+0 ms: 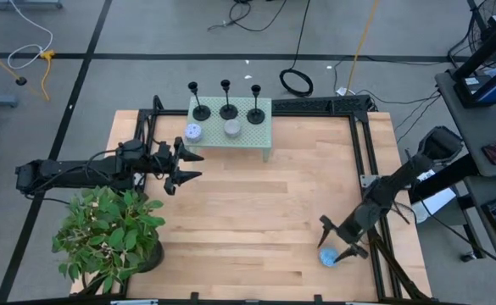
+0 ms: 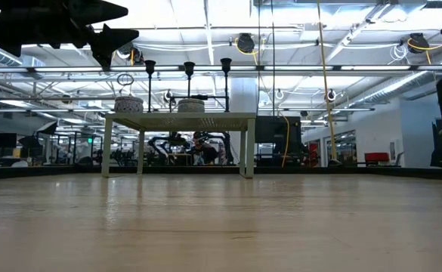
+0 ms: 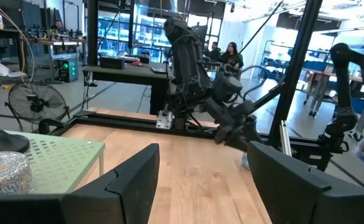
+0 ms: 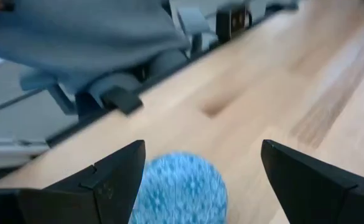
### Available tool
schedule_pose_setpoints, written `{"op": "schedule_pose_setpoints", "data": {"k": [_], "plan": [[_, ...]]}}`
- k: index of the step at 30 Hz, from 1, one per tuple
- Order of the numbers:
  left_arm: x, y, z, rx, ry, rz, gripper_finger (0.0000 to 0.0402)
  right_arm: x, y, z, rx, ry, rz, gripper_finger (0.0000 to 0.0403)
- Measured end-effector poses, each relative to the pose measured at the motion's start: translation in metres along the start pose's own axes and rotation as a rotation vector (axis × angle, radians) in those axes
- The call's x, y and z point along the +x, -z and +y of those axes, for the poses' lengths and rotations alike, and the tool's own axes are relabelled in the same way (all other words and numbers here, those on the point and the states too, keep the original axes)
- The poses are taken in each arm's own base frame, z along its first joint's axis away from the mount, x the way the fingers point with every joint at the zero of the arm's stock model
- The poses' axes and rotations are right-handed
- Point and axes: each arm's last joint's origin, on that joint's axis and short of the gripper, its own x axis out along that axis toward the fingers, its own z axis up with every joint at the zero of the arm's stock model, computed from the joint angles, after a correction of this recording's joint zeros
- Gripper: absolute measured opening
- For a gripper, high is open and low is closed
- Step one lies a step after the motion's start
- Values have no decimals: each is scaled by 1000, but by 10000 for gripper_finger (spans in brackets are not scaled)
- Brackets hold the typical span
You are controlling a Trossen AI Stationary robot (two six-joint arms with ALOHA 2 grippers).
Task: Pick & Place candle stick holders
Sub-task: Put the blue patterned scented candle on the shelf
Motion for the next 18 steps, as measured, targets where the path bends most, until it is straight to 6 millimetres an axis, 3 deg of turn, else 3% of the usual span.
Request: {"op": "schedule_pose_setpoints", "data": {"k": [18], "plan": [[0,0,2,-20,-75,-13,250,19,26,5,9,-51,126,311]]}}
